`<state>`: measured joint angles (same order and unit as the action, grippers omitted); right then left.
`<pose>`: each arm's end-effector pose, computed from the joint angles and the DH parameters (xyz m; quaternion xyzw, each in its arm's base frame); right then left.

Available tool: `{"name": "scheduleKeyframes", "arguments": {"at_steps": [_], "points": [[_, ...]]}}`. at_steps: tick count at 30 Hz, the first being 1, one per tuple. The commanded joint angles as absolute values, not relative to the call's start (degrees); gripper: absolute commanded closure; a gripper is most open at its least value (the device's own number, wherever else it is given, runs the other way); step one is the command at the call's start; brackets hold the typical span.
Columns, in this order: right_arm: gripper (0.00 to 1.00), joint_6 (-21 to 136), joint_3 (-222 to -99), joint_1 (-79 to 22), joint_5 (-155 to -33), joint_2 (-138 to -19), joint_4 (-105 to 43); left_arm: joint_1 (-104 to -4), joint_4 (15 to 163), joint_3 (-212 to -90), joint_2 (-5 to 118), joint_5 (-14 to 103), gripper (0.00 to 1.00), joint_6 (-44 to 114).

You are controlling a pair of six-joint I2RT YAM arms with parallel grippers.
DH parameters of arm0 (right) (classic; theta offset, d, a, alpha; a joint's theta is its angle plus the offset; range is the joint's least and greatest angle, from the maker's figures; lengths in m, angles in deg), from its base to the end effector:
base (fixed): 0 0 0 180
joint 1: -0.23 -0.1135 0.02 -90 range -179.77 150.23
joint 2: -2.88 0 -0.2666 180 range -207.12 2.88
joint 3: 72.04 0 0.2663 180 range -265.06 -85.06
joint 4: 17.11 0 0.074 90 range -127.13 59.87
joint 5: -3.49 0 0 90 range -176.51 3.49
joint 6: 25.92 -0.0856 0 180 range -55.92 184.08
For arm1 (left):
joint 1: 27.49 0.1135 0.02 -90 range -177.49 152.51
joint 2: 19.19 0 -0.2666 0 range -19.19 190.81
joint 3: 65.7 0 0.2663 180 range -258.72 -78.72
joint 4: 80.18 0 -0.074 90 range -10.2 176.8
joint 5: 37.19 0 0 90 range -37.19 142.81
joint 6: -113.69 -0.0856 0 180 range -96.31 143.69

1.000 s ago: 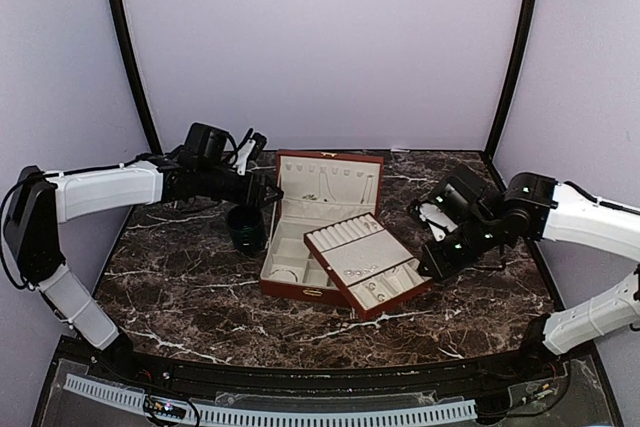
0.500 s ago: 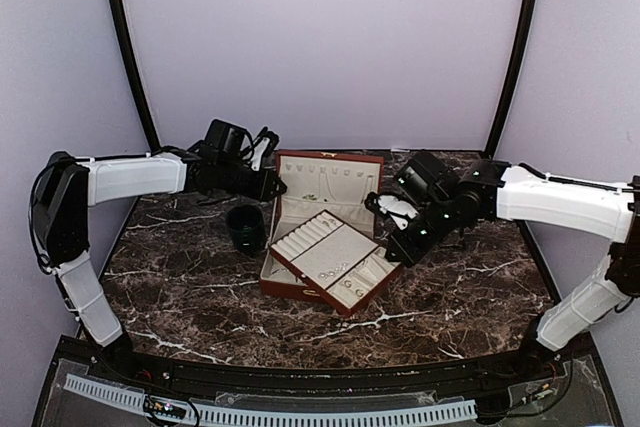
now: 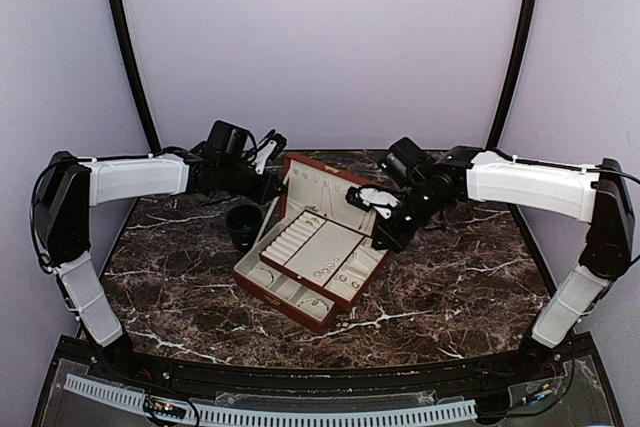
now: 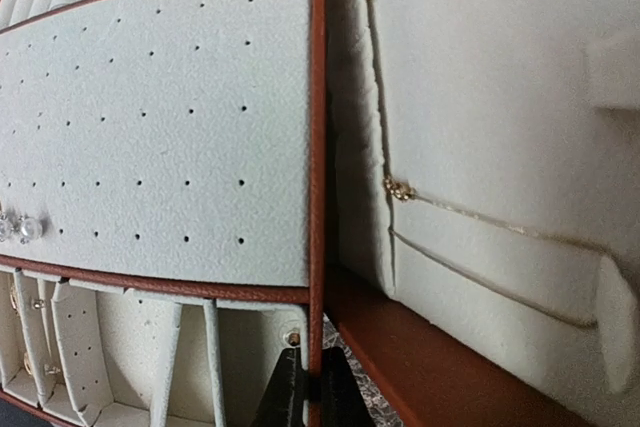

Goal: Organize the mixed jewelry
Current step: Adjust the jewelry box at the center of the board, then place the compartment layer in the jewelry box.

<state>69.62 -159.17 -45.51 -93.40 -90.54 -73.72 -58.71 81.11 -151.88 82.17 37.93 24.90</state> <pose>0.2530 0.2743 0.2089 -0.4326 0.8688 0.1352 0.1996 0.3817 -0.2570 0.2178 0.2854 0.8295 -0.2400 0.4159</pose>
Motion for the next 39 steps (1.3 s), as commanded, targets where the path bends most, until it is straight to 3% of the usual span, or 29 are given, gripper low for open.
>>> {"name": "scheduleKeyframes", "arguments": {"at_steps": [1, 30, 39], "points": [[1.00, 73.3, -162.5, -45.0, -94.0, -91.7, -73.1, -59.3, 82.8, -153.2, 82.1, 33.8, 1.00, 24.6], [1.00, 66.3, -168.5, -52.6, -84.3, -101.1, -64.5, -60.4, 83.5, -152.8, 82.0, 33.5, 1.00, 29.1], [1.00, 64.3, -167.2, -53.3, -83.9, -99.2, -61.9, -60.4, 83.3, -152.8, 81.8, 34.0, 1.00, 30.2]]}}
